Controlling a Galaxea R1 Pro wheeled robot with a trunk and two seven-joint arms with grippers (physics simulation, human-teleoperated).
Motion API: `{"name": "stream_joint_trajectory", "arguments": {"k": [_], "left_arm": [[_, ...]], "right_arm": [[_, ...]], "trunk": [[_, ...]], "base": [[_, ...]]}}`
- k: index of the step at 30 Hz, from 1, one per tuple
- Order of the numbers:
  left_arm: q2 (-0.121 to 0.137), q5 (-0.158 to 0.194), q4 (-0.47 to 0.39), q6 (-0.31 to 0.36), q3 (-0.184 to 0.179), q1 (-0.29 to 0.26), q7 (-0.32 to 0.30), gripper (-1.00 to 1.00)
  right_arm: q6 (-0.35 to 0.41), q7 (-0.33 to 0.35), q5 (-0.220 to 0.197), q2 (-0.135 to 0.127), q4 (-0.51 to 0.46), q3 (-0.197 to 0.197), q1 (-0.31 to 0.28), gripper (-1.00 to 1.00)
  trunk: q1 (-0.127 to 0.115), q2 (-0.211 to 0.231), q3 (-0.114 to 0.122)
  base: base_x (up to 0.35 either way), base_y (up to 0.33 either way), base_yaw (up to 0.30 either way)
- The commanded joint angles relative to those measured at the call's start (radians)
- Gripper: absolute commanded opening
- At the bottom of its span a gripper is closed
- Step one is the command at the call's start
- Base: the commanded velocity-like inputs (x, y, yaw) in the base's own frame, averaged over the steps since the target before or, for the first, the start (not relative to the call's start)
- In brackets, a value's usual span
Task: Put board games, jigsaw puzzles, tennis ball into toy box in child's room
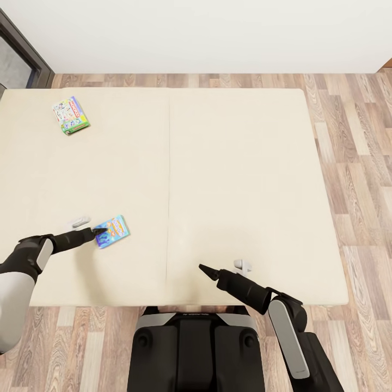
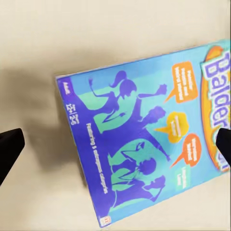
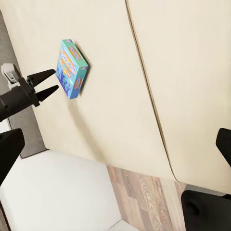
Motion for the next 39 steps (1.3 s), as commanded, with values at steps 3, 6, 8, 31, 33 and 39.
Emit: {"name": "stream_joint_trajectory", "arguments": {"k": [3,6,8,31,33,39], "left_arm": [[-0.001,-0.005,-0.001,0.013,0.005,-0.001,-0.043,1.0],[-0.001,-0.006,-0.001,0.015,0.005,-0.001,-0.063,1.0],[-0.001,-0.006,-0.001,0.015,0.005,-0.001,-0.068,1.0],[-0.001,-0.006,-0.001,0.016,0.003,-0.001,-0.076,1.0],[-0.001,-0.006,-0.001,0.015,0.003,-0.001,-0.076,1.0],[-0.001,-0.006,-0.001,0.015,0.003,-0.001,-0.076,1.0]], "right_arm": [[0.005,0.003,0.002,0.001,-0.001,-0.001,0.0,1.0],[0.005,0.003,0.003,0.001,-0.001,-0.001,0.0,1.0],[0.005,0.003,0.003,0.001,-0.001,-0.001,0.0,1.0],[0.005,0.004,0.003,0.001,-0.001,-0.001,0.0,1.0],[0.005,0.004,0.003,0.001,-0.001,-0.001,0.0,1.0],[0.005,0.004,0.003,0.0,-0.001,-0.001,0.0,1.0]], "trunk": [[0.0,-0.001,-0.001],[0.0,-0.001,-0.001],[0.0,-0.001,-0.001],[0.0,-0.001,-0.001],[0.0,-0.001,-0.001],[0.0,-0.001,-0.001]], "base": [[0.0,0.0,0.0],[0.0,-0.014,0.0],[0.0,-0.084,0.0],[0.0,-0.069,0.0],[0.0,-0.087,0.0],[0.0,-0.018,0.0]]}}
